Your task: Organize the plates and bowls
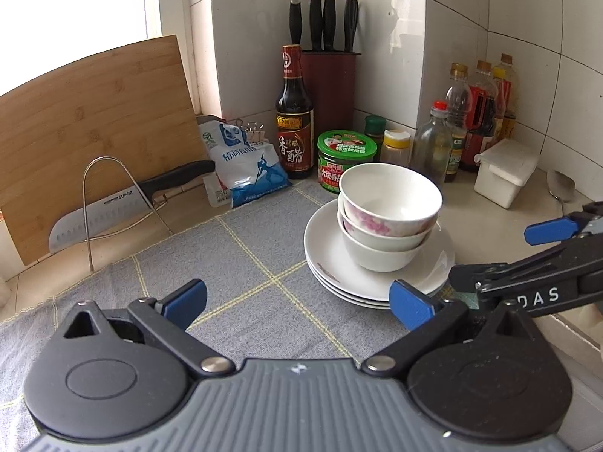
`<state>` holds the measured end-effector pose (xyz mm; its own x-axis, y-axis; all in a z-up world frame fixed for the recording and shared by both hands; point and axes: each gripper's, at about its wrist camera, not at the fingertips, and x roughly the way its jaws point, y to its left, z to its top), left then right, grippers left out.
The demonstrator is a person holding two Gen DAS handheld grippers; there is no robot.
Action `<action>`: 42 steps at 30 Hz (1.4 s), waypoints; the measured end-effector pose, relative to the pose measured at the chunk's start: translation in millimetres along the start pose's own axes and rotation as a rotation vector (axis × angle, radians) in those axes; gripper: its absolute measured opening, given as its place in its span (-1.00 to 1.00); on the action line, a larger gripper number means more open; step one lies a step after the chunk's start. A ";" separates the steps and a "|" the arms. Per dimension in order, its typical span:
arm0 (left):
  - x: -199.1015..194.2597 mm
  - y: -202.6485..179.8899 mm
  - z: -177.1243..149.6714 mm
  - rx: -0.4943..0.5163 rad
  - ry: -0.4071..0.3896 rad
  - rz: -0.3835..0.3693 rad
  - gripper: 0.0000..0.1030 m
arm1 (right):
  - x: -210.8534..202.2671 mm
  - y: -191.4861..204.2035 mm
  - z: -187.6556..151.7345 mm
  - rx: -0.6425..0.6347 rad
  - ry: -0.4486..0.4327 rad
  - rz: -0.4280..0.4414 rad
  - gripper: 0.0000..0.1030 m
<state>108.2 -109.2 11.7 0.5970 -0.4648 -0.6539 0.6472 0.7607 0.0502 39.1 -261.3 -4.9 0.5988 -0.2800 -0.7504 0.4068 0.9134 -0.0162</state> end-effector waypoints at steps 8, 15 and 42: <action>-20.5 3.0 4.7 -0.018 0.003 0.018 0.99 | -36.1 6.6 -8.9 0.066 -0.063 -0.089 1.00; -27.0 8.7 14.0 -0.049 0.004 0.048 0.99 | -49.1 8.0 -3.8 0.086 -0.099 -0.095 1.00; -21.1 5.5 21.5 -0.060 0.011 0.072 0.99 | -40.9 8.0 4.4 0.072 -0.099 -0.127 1.00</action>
<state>109.4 -105.0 42.0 0.6359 -0.4031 -0.6581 0.5730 0.8179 0.0527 21.0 -243.8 28.5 0.6028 -0.4227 -0.6767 0.5296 0.8463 -0.0569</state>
